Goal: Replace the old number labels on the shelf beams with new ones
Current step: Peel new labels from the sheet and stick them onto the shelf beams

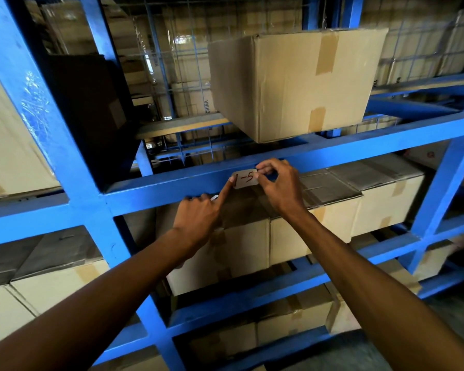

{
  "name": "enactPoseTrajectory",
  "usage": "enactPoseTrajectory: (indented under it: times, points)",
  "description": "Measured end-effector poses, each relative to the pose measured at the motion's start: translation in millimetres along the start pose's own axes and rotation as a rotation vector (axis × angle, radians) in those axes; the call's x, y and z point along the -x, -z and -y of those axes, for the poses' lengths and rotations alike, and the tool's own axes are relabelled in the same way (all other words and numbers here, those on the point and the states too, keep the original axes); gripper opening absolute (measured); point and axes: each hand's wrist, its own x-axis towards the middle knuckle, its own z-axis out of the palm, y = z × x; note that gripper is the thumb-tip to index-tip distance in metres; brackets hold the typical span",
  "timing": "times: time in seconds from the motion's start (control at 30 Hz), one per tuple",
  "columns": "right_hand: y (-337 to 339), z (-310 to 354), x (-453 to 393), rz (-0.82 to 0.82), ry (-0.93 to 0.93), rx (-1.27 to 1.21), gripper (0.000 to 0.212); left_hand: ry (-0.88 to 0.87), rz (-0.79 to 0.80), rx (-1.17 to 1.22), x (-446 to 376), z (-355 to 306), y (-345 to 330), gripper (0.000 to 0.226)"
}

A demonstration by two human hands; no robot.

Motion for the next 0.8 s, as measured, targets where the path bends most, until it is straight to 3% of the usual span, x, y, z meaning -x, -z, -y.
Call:
enactPoseTrajectory:
  times: [0.27, 0.53, 0.8]
  points:
    - [4, -18, -2, -0.037, -0.048, 0.03, 0.018, -0.036, -0.023, 0.028, -2, 4, -9, 0.094]
    - [-5, -26, 8, 0.109, -0.284, -0.124, 0.057, -0.042, -0.021, 0.009, -9, 2, -5, 0.091]
    - [-5, -34, 8, 0.057, -0.236, 0.079, 0.068, -0.089, 0.024, -0.127, 3, 9, -7, 0.09]
